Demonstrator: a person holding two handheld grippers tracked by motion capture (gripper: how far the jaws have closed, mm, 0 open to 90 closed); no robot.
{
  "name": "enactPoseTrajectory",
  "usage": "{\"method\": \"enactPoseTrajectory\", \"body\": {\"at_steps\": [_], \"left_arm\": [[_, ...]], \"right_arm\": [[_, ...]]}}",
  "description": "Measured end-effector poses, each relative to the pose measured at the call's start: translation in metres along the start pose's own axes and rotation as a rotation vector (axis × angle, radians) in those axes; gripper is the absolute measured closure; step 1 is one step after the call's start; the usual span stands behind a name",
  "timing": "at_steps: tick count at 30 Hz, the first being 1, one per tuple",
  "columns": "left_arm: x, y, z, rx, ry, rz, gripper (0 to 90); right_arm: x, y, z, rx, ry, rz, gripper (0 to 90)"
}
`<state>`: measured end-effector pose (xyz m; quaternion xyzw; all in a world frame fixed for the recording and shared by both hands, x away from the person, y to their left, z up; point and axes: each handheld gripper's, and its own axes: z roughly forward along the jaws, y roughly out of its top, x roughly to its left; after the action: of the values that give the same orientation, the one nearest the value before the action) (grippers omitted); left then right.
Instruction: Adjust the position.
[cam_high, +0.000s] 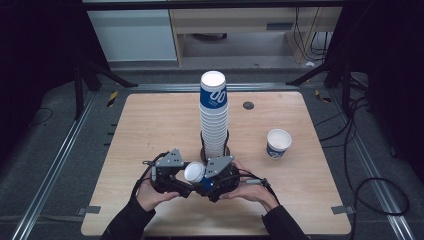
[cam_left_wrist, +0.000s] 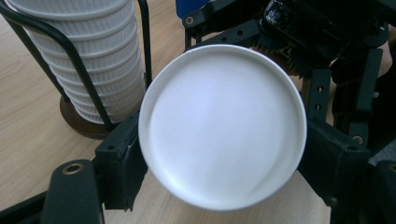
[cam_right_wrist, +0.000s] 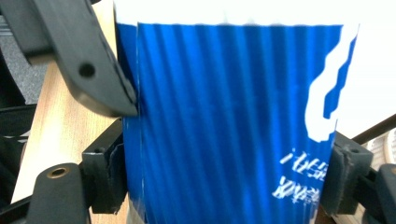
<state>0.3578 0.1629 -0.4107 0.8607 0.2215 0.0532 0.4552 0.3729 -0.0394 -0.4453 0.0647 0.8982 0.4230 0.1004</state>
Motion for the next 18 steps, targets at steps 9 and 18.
{"method": "enactPoseTrajectory", "body": {"at_steps": [9, 18], "left_arm": [[0.0000, -0.0005, 0.0005, 0.009, -0.008, -0.002, 25.2], [0.0012, -0.0010, -0.0017, 0.007, -0.001, -0.007, 26.1]], "right_arm": [[0.0011, 0.0007, 0.0011, 0.002, -0.001, -0.009, 19.7], [-0.0002, 0.0012, 0.0022, -0.010, -0.007, 0.025, 10.7]]}}
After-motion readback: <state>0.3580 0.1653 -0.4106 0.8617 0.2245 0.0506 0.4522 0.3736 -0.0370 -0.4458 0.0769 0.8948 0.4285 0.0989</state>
